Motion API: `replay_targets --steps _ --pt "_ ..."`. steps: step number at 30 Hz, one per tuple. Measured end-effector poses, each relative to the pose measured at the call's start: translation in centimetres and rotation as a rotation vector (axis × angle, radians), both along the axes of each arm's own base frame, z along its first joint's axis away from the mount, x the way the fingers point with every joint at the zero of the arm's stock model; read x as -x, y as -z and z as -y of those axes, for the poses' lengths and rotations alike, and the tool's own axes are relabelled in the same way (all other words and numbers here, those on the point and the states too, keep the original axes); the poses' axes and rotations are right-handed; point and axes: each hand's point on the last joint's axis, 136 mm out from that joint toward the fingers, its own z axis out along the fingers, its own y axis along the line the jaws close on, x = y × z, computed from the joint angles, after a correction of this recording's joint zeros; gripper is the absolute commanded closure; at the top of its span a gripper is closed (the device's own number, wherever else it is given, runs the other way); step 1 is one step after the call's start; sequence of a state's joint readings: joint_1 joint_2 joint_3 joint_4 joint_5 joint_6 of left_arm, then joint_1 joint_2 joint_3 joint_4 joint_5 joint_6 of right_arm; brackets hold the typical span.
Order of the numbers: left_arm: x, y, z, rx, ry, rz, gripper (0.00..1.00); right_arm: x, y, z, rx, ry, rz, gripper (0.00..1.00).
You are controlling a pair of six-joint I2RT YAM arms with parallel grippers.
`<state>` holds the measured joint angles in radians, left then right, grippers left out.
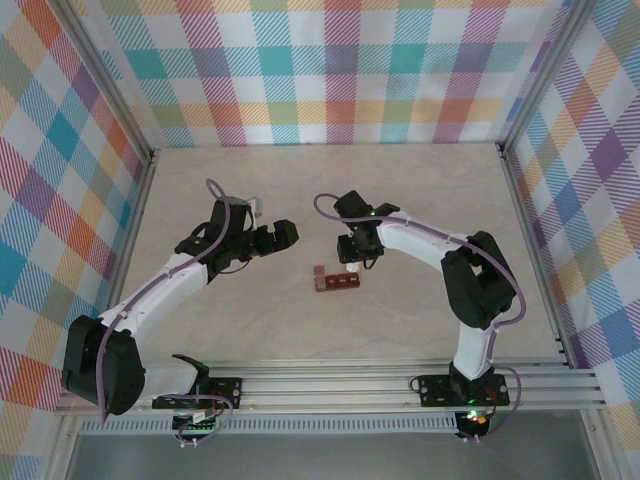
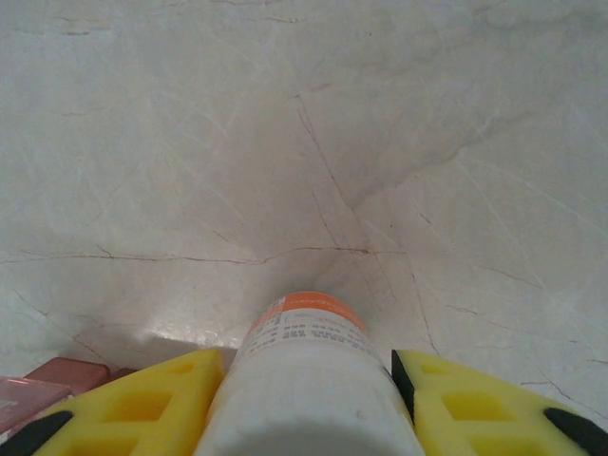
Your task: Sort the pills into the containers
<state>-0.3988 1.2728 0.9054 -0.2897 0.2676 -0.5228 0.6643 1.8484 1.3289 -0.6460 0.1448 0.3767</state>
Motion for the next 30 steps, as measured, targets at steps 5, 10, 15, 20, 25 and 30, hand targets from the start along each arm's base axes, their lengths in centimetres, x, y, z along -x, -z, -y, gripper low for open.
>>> replay_targets --steps 5,10,15,20,25,30 --pt "0.0 -0.2 0.0 0.0 0.002 0.007 0.0 0.8 0.2 0.3 0.009 -0.007 -0.008 0.7" --pt "0.1 -0.2 0.0 -0.002 0.005 0.009 0.0 1.3 0.0 0.6 0.01 -0.008 -0.007 0.7" --pt "0.1 -0.2 0.0 -0.006 0.01 0.013 0.0 1.2 -0.8 0.7 0.003 -0.004 0.013 0.69" --pt "0.2 -0.3 -0.1 -0.026 0.028 0.012 0.0 0.3 -2.1 0.7 0.004 0.006 0.041 0.68" --pt "-0.6 -1.9 0.1 -0.051 0.046 0.038 0.0 -1.7 -5.7 0.4 -0.054 0.033 0.11 0.68" --pt "-1.9 -2.8 0.5 -0.073 0.068 0.075 0.0 -3.4 -10.1 1.2 -0.134 0.069 0.177 0.66"
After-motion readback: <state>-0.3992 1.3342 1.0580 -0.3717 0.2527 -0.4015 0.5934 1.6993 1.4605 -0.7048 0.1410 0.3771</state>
